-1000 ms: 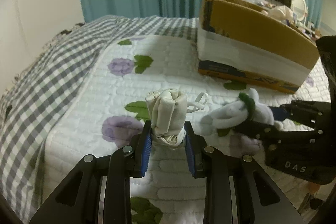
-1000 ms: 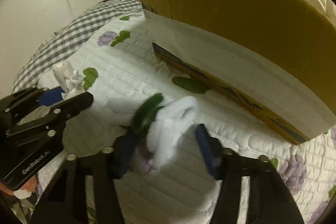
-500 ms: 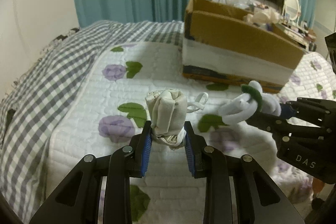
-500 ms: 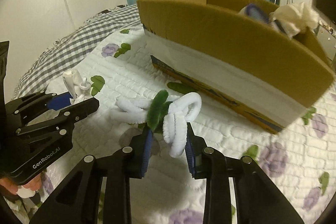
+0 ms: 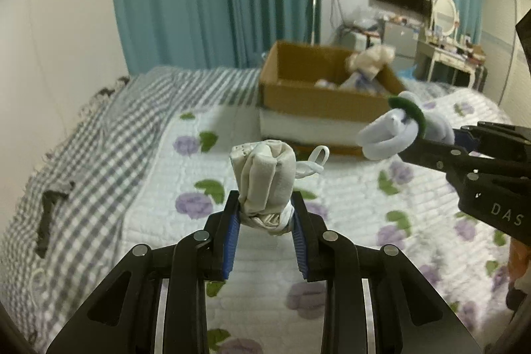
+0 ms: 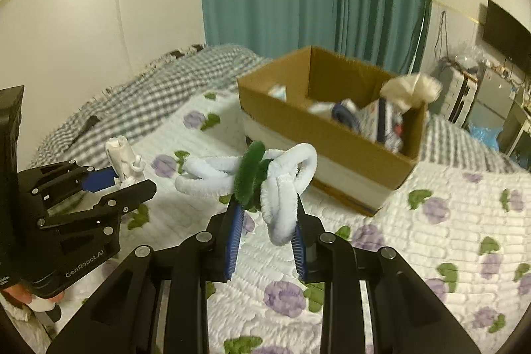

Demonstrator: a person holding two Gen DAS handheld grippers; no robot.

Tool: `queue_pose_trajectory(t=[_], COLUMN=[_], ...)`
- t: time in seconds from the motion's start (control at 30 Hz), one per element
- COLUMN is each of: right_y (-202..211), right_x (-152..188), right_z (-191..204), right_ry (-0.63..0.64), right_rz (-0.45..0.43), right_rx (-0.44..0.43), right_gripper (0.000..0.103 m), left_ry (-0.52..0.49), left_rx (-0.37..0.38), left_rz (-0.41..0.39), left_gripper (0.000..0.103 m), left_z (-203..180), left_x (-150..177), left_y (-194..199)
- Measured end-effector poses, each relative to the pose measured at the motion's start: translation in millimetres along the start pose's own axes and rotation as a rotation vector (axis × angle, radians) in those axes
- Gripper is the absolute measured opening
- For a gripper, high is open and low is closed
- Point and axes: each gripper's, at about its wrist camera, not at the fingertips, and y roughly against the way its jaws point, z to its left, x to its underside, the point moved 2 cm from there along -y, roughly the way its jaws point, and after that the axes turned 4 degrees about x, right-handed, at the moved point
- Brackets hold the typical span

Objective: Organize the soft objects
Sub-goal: 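Carry the cloth roll and pipe-cleaner figure over the box and release both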

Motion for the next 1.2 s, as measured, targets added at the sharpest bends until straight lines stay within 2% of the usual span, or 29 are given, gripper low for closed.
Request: queue_pose_trajectory(t=[0.17,0.2,0.33,0.5,0.7,0.87,0.97,1.2], right_y=[43.5,51.6,82.6,104.7,107.8,86.2,59.1,-38.6], right_x=[-15.1,-18.9,-39.6,-70.1,-105.9,-135.8,-152.3,-165.3], right_z=[-5.7,-7.3,-16.3,-35.0,-55.5,-75.0,-86.2,-116.5], right_ry=[-0.008,-0.008,-0.008,-0.02,-0.026,-0.048,-0.054,-0.099], right_rz=[-0.062,-0.074,-0.129,-0.19,-0.237,-0.248,-0.229,-0.106], right_rx=[0.022,0.027,0.054,0.075,0.098,0.109,0.117,0.101], right_gripper=[0.026,0.026,0.026,0.026,0.026,0.026,0.026,0.026], left_ry=[-0.03,-0.058,-0.09,-0.131,-0.172,-0.169,-0.164,-0.161], left_rx=[0.011,0.058,0.057,0.045,0.034,0.056,0.054,0.047], left_rz=[-0.067,-0.02,-0.068,-0.12,-0.167,-0.153,-0.147,-0.071], left_gripper=[0.028,0.028,0.028,0.028,0.028,0.028,0.028,0.028], left_z=[-15.5,-19.4,-30.6,-40.1,-48.5,-50.6,-49.5,-57.7], left_x=[-26.4,-31.7,-60.5,-90.1,-123.4,-142.7,-151.5,-158.1], left_y=[32.0,37.3,50.2,52.6,29.6,-9.7,-38.8,-123.0])
